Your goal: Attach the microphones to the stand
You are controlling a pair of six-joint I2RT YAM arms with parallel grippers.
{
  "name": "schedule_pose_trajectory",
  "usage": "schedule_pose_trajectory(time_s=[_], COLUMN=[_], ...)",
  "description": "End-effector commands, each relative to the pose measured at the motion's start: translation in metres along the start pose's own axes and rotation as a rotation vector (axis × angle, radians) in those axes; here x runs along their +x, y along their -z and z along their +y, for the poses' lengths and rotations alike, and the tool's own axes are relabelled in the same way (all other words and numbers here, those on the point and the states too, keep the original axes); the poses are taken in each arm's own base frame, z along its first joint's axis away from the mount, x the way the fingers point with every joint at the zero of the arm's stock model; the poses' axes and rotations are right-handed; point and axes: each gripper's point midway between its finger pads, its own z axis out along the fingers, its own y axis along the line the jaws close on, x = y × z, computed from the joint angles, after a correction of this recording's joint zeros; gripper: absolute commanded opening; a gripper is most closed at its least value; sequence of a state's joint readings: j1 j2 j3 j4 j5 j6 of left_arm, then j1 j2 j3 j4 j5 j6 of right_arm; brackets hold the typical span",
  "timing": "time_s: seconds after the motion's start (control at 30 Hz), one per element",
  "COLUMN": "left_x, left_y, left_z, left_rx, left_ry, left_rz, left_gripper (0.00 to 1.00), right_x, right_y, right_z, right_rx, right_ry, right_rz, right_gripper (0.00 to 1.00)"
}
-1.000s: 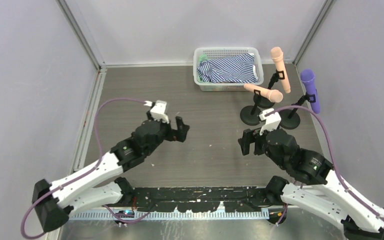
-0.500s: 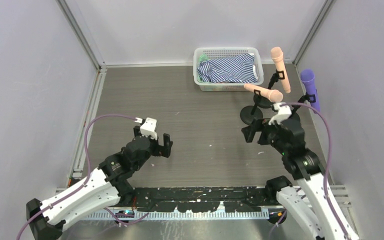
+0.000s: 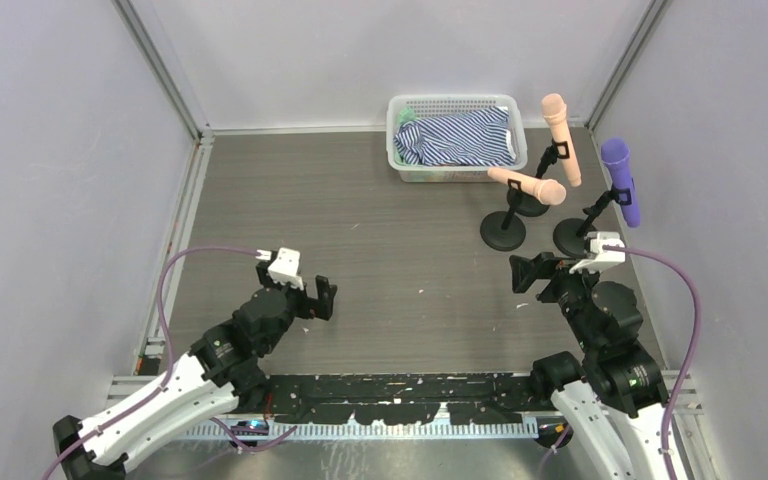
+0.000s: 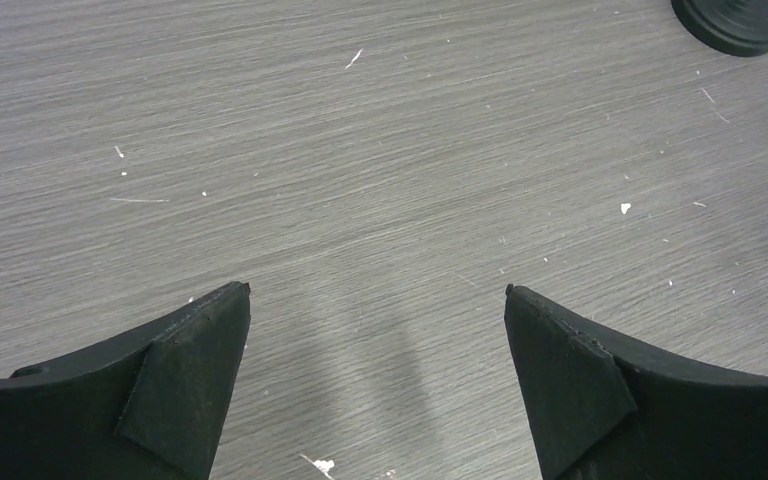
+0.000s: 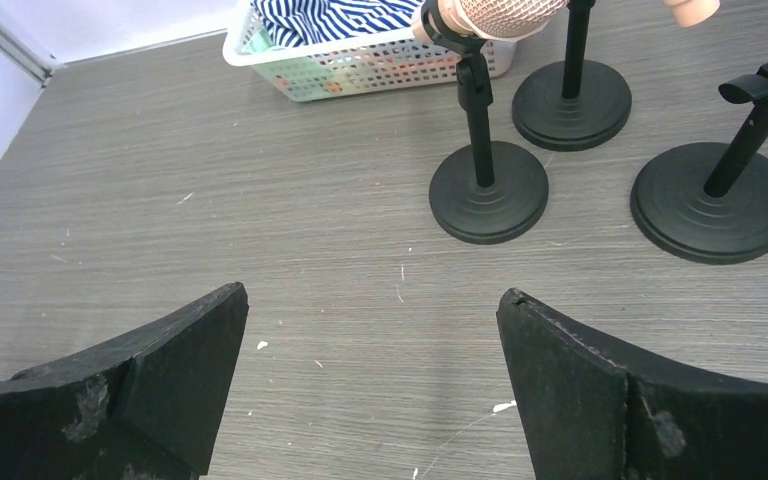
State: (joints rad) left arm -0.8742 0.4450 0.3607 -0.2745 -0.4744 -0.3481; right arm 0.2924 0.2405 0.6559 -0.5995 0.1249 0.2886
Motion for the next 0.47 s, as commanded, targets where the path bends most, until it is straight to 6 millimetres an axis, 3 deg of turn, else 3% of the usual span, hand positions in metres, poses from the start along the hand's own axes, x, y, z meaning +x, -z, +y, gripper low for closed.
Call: schedule_pose_trajectory(time_s=[0.0,0.43], left_x=[-0.007,-0.008], left_y=[-0.004,-0.001], left_z=[0.002,0.010], left_rx=[-0.017,-0.071], left_ry=[0.018,0.024], left_rz=[-0.047,-0.022], left_gripper=[1.00,1.00], right_x=[0.000,0.007], right_y=[-0.004,-0.009], right_z=[0.000,0.012], right_rx=[0.005,-0.063], right_ry=[-0.017,-0.007], right_rz=[-0.007,0.031], right_gripper=[1.00,1.00])
